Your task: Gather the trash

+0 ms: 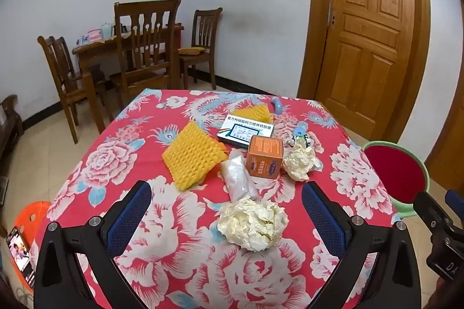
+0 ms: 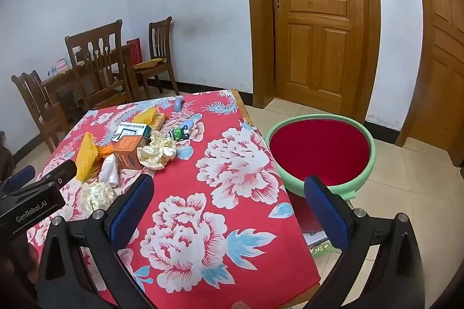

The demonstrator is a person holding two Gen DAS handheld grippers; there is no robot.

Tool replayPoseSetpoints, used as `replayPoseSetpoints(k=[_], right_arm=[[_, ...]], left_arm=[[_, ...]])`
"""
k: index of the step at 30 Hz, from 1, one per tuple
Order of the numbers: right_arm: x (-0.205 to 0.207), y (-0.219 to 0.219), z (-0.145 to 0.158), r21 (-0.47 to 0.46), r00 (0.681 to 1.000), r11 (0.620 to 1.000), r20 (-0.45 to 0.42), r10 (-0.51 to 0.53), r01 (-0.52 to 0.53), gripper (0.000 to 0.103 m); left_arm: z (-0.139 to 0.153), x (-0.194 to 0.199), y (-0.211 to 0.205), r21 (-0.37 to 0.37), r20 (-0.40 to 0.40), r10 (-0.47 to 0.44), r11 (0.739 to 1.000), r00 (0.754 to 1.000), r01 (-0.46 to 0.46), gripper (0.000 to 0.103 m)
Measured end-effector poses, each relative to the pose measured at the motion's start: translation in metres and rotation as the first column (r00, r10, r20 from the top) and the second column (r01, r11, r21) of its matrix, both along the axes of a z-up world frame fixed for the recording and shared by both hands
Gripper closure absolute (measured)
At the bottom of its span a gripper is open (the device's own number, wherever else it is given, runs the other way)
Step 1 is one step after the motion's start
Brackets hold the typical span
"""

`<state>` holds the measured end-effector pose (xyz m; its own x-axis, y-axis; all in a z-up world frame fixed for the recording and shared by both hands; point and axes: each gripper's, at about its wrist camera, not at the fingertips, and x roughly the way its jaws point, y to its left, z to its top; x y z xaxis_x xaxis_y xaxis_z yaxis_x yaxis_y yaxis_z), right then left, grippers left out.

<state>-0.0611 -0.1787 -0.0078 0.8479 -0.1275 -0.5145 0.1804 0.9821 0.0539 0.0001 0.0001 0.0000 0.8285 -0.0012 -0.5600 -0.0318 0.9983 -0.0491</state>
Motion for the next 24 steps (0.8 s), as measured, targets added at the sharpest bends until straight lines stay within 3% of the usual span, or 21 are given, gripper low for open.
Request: replayPoseSetpoints(k=[24], right_arm=[[-0.0003,0.0026,0.0001,-0.001,1.0,1.0,0.008,-0.004,0.004,0.002]], left_arm=[[0.0001,0.0018,-0.0001,-0.013,-0.004,0.001,1.0,1.0,-0.001,0.0]])
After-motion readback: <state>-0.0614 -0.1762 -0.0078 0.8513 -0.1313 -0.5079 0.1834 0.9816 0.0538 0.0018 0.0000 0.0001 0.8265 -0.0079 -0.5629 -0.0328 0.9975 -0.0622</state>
